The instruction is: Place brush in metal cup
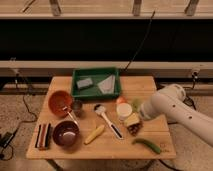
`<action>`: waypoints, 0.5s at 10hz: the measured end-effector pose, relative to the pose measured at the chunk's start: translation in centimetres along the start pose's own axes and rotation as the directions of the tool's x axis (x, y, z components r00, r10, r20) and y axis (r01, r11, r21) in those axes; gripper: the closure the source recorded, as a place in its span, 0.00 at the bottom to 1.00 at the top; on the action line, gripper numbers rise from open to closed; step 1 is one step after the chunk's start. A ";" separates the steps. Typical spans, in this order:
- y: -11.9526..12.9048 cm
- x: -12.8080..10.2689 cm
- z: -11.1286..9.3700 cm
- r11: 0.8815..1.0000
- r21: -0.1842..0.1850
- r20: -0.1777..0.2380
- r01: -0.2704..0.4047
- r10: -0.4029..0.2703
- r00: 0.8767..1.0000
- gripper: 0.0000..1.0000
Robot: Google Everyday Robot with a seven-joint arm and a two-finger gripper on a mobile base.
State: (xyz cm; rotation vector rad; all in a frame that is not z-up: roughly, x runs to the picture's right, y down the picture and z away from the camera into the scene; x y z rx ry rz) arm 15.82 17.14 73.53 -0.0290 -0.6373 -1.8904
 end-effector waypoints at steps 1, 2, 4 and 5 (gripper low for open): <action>-0.3 -0.6 0.8 1.000 0.003 -0.013 0.011 -0.011 1.000 0.20; -0.9 -1.3 2.1 1.000 0.014 -0.040 0.025 -0.024 0.999 0.20; -1.3 -1.7 3.1 0.999 0.022 -0.062 0.036 -0.034 0.997 0.20; -1.6 -1.5 4.0 0.999 0.027 -0.073 0.045 -0.043 0.996 0.20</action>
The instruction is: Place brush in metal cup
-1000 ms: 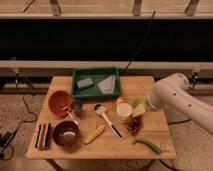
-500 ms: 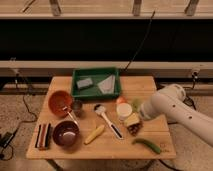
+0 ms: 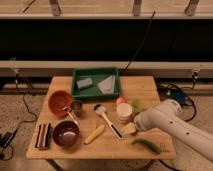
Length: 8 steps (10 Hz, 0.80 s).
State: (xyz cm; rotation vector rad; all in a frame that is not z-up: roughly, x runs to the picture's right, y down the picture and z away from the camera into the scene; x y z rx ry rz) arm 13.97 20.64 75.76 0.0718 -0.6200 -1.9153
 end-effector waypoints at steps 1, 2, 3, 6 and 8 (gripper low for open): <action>-0.4 0.2 1.0 1.000 0.005 -0.006 0.008 -0.008 1.000 0.20; -1.0 0.7 1.8 1.000 0.013 -0.007 0.022 -0.022 1.000 0.20; -1.4 1.0 2.2 0.999 0.015 -0.006 0.031 -0.031 0.999 0.20; -3.3 1.5 3.9 0.997 0.042 0.014 0.066 -0.067 0.998 0.20; -4.5 1.1 4.8 0.994 0.056 0.039 0.089 -0.091 0.995 0.20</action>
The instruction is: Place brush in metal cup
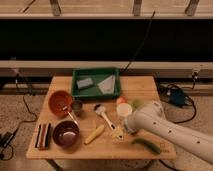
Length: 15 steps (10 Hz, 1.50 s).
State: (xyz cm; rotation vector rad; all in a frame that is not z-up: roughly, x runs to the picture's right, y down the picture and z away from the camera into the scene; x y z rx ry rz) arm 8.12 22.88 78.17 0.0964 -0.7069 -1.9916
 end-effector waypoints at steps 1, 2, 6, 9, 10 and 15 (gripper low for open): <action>-0.4 -0.1 0.4 1.000 0.002 0.009 0.009 -0.009 1.000 0.20; -0.5 -0.1 0.9 1.000 -0.002 0.017 0.020 -0.020 1.000 0.20; -0.6 0.6 3.7 0.997 -0.041 0.033 0.068 -0.067 0.997 0.20; -1.1 0.9 5.2 0.992 -0.063 0.040 0.106 -0.104 0.994 0.20; -1.2 1.0 5.5 0.991 -0.067 0.041 0.112 -0.109 0.993 0.20; -1.3 1.1 5.7 0.991 -0.070 0.044 0.117 -0.115 0.992 0.20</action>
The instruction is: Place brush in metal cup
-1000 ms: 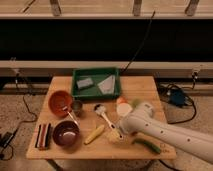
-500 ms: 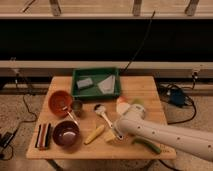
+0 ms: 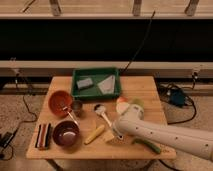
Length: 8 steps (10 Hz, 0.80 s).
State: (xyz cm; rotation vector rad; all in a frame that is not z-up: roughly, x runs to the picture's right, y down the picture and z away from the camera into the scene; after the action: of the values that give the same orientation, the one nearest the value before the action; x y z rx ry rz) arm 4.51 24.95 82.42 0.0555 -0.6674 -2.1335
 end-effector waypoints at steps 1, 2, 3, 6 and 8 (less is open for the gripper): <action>0.0 0.0 0.0 1.000 0.000 0.000 -0.001 0.001 1.000 0.20; 0.0 0.0 0.0 1.000 0.000 0.000 -0.001 0.001 1.000 0.20; 0.0 0.0 0.0 1.000 -0.001 0.000 0.000 0.000 1.000 0.20; 1.0 -1.0 0.1 0.998 -0.069 0.023 -0.002 0.004 1.000 0.29; 1.4 -1.4 0.0 0.991 -0.132 0.034 -0.005 0.009 0.999 0.51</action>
State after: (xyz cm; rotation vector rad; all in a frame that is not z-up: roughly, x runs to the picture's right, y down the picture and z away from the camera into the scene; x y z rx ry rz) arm 6.43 25.38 82.76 -0.0559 -0.5438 -2.1711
